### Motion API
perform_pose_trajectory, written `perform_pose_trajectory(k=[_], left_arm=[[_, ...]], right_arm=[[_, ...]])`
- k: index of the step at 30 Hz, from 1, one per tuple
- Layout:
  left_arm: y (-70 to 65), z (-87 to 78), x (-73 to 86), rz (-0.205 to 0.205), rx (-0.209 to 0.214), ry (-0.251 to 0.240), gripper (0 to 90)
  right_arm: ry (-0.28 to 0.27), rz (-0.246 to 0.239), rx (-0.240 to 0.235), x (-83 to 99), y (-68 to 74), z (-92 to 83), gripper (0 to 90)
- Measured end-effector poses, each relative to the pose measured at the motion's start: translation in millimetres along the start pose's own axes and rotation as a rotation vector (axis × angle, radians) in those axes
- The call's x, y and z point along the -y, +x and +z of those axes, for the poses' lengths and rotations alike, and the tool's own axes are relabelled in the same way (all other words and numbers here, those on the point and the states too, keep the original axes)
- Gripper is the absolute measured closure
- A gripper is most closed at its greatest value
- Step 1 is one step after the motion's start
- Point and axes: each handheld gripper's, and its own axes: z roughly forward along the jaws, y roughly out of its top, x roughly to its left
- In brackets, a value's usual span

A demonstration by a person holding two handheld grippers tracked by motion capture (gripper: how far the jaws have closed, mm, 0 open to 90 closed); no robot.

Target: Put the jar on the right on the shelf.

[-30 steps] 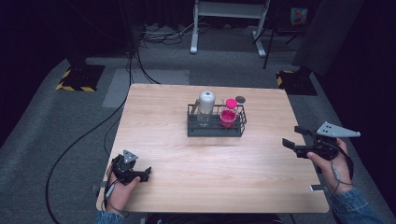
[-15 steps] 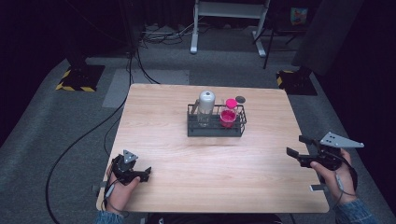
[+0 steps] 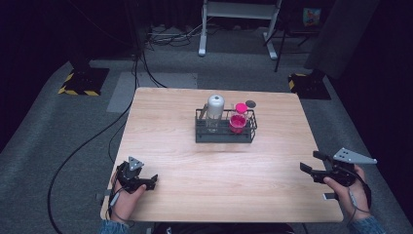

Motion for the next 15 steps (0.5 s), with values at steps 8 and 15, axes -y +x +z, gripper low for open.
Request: perform_pose_trajectory(k=[8,15], left_arm=[[-0.1,-0.1,0.0,-0.001,0.0,0.001,0.2],[0.0,0.0,0.0,0.0,0.0,0.0,0.2]], right_arm=[[0.03,0.01,0.007,18.0,-0.5,5.5,18.6],[0.053,0.028,0.006,32.0,-0.6,10.6,18.6]])
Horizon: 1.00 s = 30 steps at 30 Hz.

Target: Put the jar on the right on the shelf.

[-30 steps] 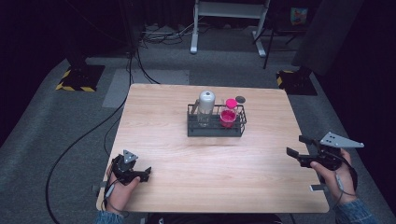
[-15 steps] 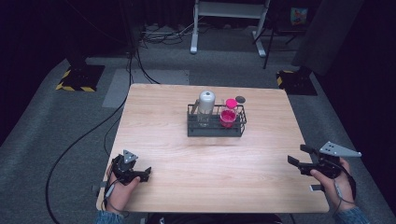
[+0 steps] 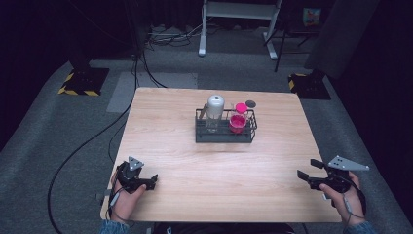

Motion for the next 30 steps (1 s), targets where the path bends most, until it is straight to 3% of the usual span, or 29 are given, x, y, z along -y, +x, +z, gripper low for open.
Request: perform_pose_trajectory(k=[22,30], left_arm=[[-0.3,0.5,-0.5,0.0,-0.002,-0.001,0.2],[-0.3,0.5,-0.5,0.0,-0.002,-0.001,0.2]], right_arm=[[0.074,0.062,0.004,43.8,-7.0,18.8,18.4],[0.112,0.059,0.026,52.7,-10.0,23.5,18.3]])
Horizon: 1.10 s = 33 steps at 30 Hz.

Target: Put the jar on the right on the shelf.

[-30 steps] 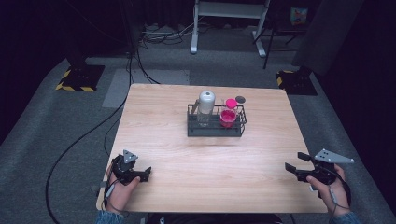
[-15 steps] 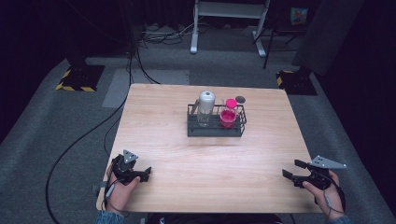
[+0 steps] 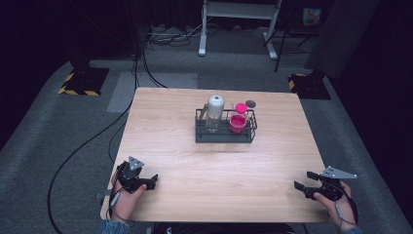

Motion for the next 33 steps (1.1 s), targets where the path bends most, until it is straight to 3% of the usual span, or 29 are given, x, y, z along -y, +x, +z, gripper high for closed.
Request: perform_pose_trajectory(k=[15,18,22,33], left_arm=[[0.0,0.0,0.0,0.0,0.0,0.0,0.3],[0.0,0.0,0.0,0.0,0.0,0.0,0.2],[0.0,0.0,0.0,0.0,0.0,0.0,0.2],[0.0,0.0,0.0,0.0,0.0,0.0,0.2]], right_arm=[[0.041,-0.02,0.027,9.1,-0.1,9.5,17.9],[0.042,-0.036,0.041,10.2,2.2,10.3,16.8],[0.055,-0.093,0.066,10.6,6.3,12.4,14.9],[0.06,-0.095,0.063,10.3,7.2,13.3,12.7]])
